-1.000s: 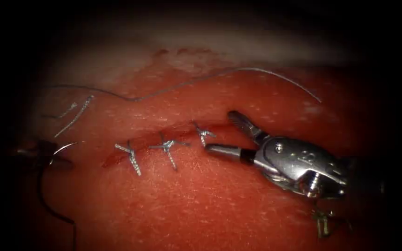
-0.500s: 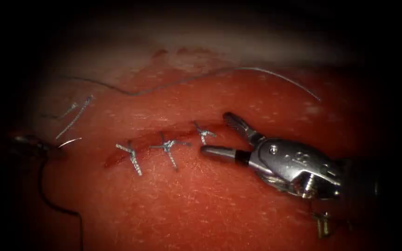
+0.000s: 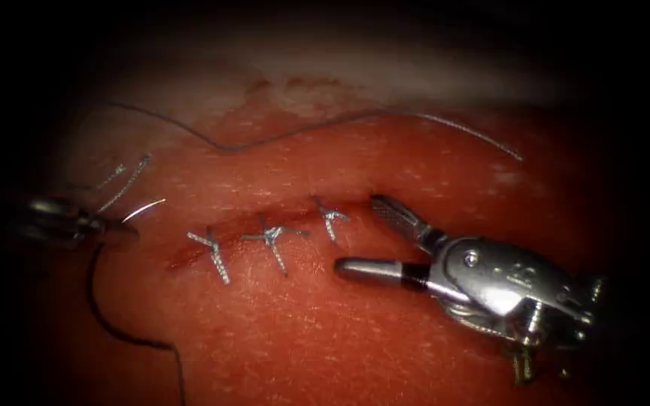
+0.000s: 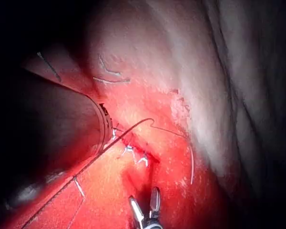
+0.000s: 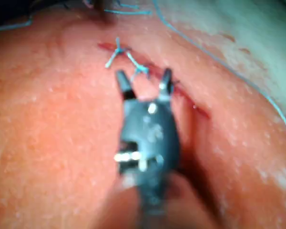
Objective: Wound Closure
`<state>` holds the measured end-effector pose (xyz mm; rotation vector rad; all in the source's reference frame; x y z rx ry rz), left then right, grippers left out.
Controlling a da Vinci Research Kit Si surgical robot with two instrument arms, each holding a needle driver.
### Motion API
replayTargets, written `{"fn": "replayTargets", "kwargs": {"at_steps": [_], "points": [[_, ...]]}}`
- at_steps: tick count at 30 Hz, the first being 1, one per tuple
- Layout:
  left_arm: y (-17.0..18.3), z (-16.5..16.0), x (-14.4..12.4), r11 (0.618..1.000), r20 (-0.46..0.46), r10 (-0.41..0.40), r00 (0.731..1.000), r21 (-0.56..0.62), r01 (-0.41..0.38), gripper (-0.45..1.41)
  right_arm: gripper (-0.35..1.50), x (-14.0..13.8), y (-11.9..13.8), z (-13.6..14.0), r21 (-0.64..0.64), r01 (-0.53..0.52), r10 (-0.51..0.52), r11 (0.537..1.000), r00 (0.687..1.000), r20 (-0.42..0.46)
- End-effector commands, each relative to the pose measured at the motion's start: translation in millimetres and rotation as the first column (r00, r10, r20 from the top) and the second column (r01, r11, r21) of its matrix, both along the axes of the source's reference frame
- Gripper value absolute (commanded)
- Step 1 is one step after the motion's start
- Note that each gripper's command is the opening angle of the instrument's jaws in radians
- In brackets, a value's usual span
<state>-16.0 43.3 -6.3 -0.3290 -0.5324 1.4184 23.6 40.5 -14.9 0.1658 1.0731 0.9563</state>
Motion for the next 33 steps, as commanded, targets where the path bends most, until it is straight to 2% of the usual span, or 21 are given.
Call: {"fn": "replayTargets", "kwargs": {"at_steps": [1,7,9,10,11,13,14,15,21,23,27,33], "points": [[0.1,0.2,-1.9,0.999,0.062,-0.039,0.997,-0.015,0.04,-0.35,1.21,0.7,-0.9,0.0,-0.006,-0.005,0.005,1.0,1.0,-0.006],[1.2,-0.6,-4.0,0.992,0.161,-0.108,0.981,-0.052,0.118,-0.35,1.21,0.5,-1.4,-0.2,-0.01,-0.011,0.011,1.0,1.0,0.0],[1.9,-0.9,-4.7,0.983,0.226,-0.145,0.963,-0.074,0.165,-0.35,1.21,0.1,-1.7,-0.1,-0.016,-0.02,0.02,1.0,1.0,0.008],[2.5,-1.0,-4.8,0.975,0.278,-0.169,0.946,-0.091,0.201,-0.35,1.21,-0.2,-2.1,0.2,-0.022,-0.025,0.025,0.999,1.0,0.012],[2.5,-1.0,-4.8,0.975,0.278,-0.169,0.946,-0.091,0.201,-0.35,1.21,-0.2,-2.1,0.2,-0.022,-0.025,0.025,0.999,1.0,0.012],[3.2,-1.1,-4.9,0.96,0.335,-0.207,0.919,-0.112,0.256,-0.35,1.21,-0.2,-3.2,0.8,-0.034,-0.033,0.034,0.999,0.999,0.021],[3.2,-1.1,-4.9,0.96,0.335,-0.207,0.919,-0.112,0.256,-0.35,1.21,-0.2,-3.2,0.8,-0.034,-0.033,0.034,0.999,0.999,0.021],[3.5,-1.1,-5.3,0.942,0.351,-0.242,0.904,-0.138,0.306,-0.35,1.25,0.3,-4.4,0.8,-0.013,-0.058,0.058,0.998,0.998,0.016],[4.2,-0.5,-6.2,0.904,0.409,-0.276,0.87,-0.197,0.379,-0.35,1.25,2.5,-6.0,-1.9,-0.018,-0.143,0.141,0.99,0.988,-0.07],[4.2,-0.4,-6.3,0.901,0.408,-0.281,0.869,-0.201,0.385,-0.35,1.25,2.9,-6.0,-2.3,-0.021,-0.151,0.149,0.988,0.986,-0.077],[3.8,0.2,-7.2,0.878,0.404,-0.298,0.865,-0.241,0.414,-0.35,1.25,6.0,-6.5,-3.9,-0.048,-0.23,0.225,0.972,0.97,-0.095],[3.5,0.2,-7.3,0.873,0.412,-0.292,0.863,-0.254,0.417,-0.35,1.23,7.8,-6.8,-4.1,-0.052,-0.299,0.295,0.953,0.952,-0.079]]}}
